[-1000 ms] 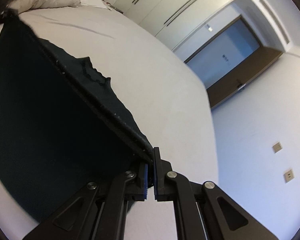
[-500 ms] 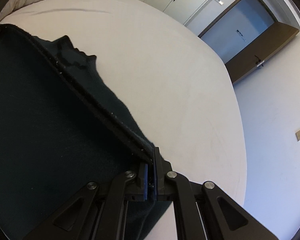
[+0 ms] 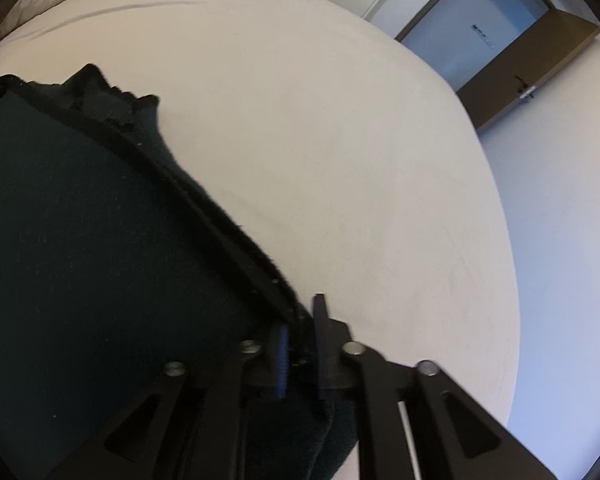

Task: Fold small clothes
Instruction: 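Lift the hem with both tools and fold it over toward the collar, then open both tools to release the folded hem onto the sweater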

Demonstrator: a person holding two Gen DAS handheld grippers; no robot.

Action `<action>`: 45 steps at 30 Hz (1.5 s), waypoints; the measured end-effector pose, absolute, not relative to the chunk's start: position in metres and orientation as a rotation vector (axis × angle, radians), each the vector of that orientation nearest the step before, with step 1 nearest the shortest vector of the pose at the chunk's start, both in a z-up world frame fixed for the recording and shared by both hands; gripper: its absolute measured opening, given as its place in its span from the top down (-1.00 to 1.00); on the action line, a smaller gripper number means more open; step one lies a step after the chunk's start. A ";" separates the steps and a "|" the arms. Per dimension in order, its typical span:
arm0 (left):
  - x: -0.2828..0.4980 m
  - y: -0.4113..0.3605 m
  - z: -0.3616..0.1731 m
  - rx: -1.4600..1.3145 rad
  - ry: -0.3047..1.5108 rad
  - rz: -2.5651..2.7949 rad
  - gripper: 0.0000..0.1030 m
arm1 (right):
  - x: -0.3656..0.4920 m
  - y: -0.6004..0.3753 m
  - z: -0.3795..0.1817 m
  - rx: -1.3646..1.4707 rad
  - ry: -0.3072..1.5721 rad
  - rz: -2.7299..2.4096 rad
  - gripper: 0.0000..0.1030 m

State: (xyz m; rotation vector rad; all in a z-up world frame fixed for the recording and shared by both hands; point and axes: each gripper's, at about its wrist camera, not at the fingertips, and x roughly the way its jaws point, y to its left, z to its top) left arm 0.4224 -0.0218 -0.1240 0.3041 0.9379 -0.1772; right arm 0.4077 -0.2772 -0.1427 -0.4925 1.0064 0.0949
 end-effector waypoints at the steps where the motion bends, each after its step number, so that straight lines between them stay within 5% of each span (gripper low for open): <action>1: 0.424 -0.019 -0.122 0.292 0.931 -0.160 -0.02 | 0.407 -0.281 -0.141 -0.485 1.000 0.068 0.11; 2: 0.425 -0.015 -0.120 0.280 0.920 -0.137 -0.47 | 0.407 -0.288 -0.138 -0.456 1.000 0.043 -0.08; 3: 0.425 -0.009 -0.116 0.267 0.899 -0.109 -0.56 | 0.408 -0.296 -0.135 -0.411 1.005 0.024 -0.38; 22: 0.385 0.045 -0.076 0.105 0.802 -0.019 -0.56 | 0.404 -0.424 -0.154 0.493 1.272 0.023 -0.98; 28: 0.369 0.042 -0.063 0.077 0.766 -0.022 -0.56 | 0.402 -0.469 -0.157 0.668 1.242 -0.100 -0.96; 32: 0.354 0.071 -0.046 -0.034 0.699 0.043 -0.56 | 0.392 -0.474 -0.139 0.501 1.177 -0.203 -0.85; 34: 0.344 0.092 -0.039 -0.101 0.668 0.068 -0.56 | 0.380 -0.473 -0.123 0.558 1.074 -0.101 -0.56; 38: 0.331 0.124 -0.037 -0.213 0.670 0.084 -0.56 | 0.372 -0.449 -0.107 0.455 1.023 0.061 -0.37; 45: 0.314 0.127 -0.044 -0.247 0.688 0.016 -0.56 | 0.379 -0.419 -0.128 0.424 1.107 0.069 -0.31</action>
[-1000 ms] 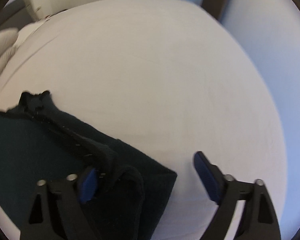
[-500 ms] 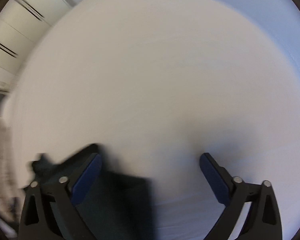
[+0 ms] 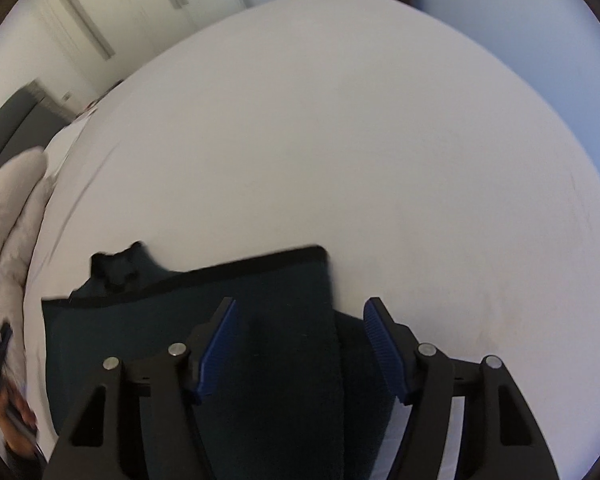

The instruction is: Fold small clothes

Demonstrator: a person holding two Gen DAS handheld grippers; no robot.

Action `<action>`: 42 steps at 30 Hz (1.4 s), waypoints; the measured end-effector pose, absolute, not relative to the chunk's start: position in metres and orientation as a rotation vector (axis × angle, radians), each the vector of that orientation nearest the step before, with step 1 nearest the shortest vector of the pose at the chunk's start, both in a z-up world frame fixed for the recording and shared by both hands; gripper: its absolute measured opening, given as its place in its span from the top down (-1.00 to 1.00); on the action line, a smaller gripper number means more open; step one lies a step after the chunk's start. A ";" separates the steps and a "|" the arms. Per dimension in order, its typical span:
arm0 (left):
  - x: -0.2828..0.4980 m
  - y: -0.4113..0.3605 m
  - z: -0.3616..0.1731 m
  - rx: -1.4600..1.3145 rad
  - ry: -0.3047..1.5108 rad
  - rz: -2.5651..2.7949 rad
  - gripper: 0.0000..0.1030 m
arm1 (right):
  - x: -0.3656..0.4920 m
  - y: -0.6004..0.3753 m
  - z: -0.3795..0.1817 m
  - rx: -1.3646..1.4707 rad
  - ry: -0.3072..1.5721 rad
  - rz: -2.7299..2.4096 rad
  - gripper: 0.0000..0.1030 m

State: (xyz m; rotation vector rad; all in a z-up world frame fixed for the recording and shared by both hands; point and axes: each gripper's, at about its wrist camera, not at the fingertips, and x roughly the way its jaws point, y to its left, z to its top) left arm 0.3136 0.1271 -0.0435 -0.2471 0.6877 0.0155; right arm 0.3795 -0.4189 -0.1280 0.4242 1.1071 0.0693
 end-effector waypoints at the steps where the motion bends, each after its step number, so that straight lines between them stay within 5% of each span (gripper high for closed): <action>1: 0.311 0.120 -0.044 -0.230 0.689 -0.005 -0.56 | 0.377 -0.425 -0.132 0.443 1.106 0.035 -0.25; 7: 0.311 0.066 -0.046 -0.199 0.697 -0.178 -0.56 | 0.361 -0.403 -0.097 0.550 0.913 0.141 -0.18; 15: 0.336 -0.021 -0.086 0.031 0.884 -0.179 -0.56 | 0.360 -0.299 -0.134 0.629 1.012 0.463 -0.19; 23: 0.338 -0.020 -0.120 0.016 0.923 -0.126 -0.57 | 0.351 -0.345 -0.158 0.782 0.885 0.339 0.29; 29: 0.339 -0.021 -0.122 0.016 0.916 -0.123 -0.57 | 0.304 -0.382 -0.131 0.770 0.783 0.149 0.24; 35: 0.340 -0.021 -0.120 0.031 0.912 -0.113 -0.58 | 0.272 -0.269 -0.107 0.616 0.798 0.535 0.10; 42: 0.340 -0.021 -0.120 0.031 0.908 -0.115 -0.58 | 0.273 -0.194 -0.146 0.546 0.955 0.643 0.12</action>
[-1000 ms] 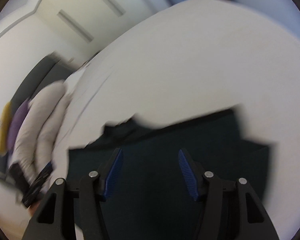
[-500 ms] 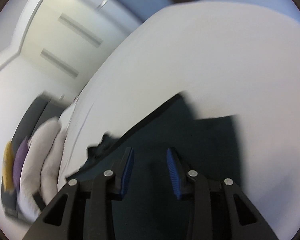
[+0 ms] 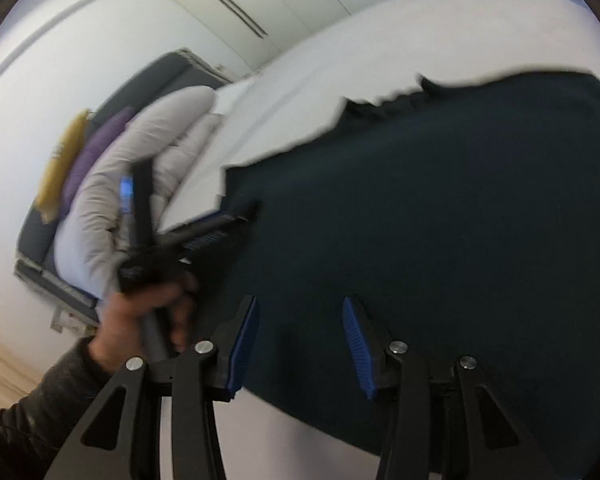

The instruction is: Fold small clothes

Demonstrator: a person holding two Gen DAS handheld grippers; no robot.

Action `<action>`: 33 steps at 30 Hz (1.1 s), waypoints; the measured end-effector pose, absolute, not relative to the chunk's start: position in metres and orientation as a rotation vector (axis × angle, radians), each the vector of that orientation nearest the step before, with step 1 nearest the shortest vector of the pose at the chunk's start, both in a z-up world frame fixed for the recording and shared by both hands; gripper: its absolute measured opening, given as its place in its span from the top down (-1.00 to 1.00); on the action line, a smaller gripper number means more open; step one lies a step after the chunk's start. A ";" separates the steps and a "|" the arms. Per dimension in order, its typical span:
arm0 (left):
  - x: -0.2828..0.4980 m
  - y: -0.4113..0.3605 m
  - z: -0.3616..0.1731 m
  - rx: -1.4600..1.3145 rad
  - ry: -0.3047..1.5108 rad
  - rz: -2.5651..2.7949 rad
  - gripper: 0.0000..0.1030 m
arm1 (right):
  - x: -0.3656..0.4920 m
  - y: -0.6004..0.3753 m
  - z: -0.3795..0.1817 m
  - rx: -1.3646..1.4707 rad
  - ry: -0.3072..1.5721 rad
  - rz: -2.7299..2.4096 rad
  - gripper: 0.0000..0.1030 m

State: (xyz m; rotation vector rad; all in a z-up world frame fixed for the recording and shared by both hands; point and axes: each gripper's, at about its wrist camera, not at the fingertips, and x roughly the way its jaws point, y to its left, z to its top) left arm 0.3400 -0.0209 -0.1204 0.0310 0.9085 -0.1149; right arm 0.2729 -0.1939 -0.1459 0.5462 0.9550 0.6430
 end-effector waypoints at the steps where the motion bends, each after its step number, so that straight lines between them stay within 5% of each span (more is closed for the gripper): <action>1: 0.340 -0.021 -0.121 0.029 0.907 -0.116 -0.58 | 0.276 -0.204 -0.154 0.606 0.961 0.634 0.21; 10: 0.340 -0.021 -0.123 0.028 0.900 -0.114 -0.61 | 0.251 -0.317 -0.166 0.792 0.827 0.459 0.54; 18: 0.339 -0.020 -0.127 0.016 0.879 -0.115 -0.65 | 0.215 -0.391 -0.169 0.927 0.698 0.259 0.58; 28: 0.337 -0.021 -0.130 0.002 0.855 -0.114 -0.67 | 0.207 -0.394 -0.132 0.958 0.600 0.223 0.09; 33: 0.334 -0.020 -0.132 -0.006 0.840 -0.116 -0.67 | 0.223 -0.354 -0.121 0.905 0.623 0.338 0.00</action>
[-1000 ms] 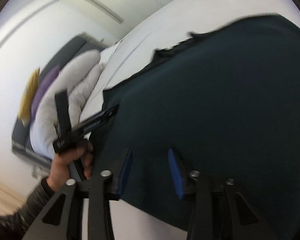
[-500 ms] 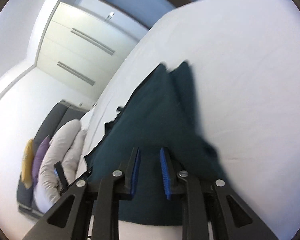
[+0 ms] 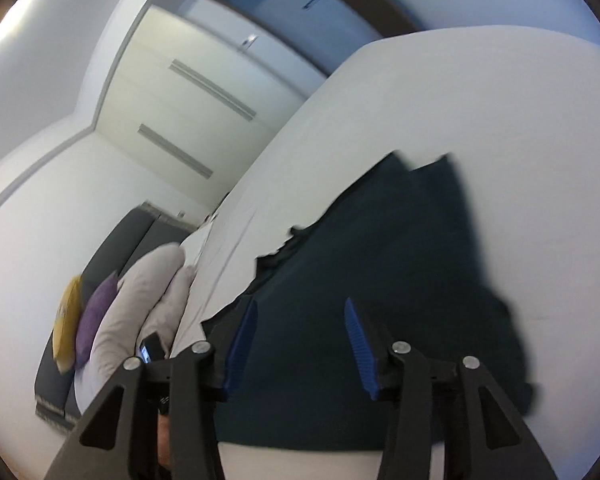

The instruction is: Fold small clothes

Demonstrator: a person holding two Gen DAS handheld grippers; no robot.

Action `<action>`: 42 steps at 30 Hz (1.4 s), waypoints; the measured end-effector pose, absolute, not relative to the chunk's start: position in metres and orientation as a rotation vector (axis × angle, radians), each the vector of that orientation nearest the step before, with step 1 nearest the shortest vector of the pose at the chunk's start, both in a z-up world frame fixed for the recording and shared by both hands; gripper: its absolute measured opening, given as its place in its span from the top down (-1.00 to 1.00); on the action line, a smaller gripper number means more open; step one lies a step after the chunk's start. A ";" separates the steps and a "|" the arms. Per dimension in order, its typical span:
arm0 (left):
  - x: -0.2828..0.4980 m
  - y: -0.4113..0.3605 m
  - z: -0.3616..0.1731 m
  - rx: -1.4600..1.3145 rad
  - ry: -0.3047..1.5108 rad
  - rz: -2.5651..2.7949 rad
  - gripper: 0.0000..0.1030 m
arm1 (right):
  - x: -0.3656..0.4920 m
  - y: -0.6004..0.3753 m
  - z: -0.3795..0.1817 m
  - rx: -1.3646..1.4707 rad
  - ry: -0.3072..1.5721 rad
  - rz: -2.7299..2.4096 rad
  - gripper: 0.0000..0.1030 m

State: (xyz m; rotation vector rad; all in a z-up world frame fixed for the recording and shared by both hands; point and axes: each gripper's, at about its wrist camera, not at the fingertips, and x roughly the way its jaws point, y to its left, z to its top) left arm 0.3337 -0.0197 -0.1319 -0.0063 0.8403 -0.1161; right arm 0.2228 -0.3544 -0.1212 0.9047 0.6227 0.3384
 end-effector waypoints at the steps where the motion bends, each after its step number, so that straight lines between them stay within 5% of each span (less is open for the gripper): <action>1: 0.333 -0.019 -0.132 -0.008 0.838 -0.117 -0.67 | 0.230 -0.347 -0.122 0.903 0.637 0.349 -0.02; 8: 0.332 -0.018 -0.134 -0.016 0.824 -0.118 -0.69 | 0.264 -0.336 -0.152 0.930 0.745 0.291 -0.08; 12: 0.330 -0.019 -0.135 -0.012 0.817 -0.113 -0.69 | 0.251 -0.348 -0.174 0.942 0.678 0.324 0.43; 18: 0.329 -0.016 -0.132 -0.034 0.821 -0.118 -0.69 | 0.241 -0.358 -0.185 0.990 0.590 0.364 0.46; 24: 0.286 0.026 -0.100 -0.305 0.788 -0.066 -0.70 | 0.243 -0.353 -0.178 0.955 0.595 0.373 0.27; 28: 0.234 0.069 -0.089 -0.551 0.744 -0.051 -0.70 | 0.242 -0.335 -0.153 0.844 0.605 0.362 -0.55; 29: 0.222 0.076 -0.089 -0.600 0.736 -0.047 -0.70 | 0.239 -0.330 -0.147 0.819 0.600 0.357 -0.60; 42: 0.131 0.070 -0.144 -1.111 0.797 -0.090 -0.61 | 0.245 -0.279 -0.115 0.876 0.684 0.465 -0.43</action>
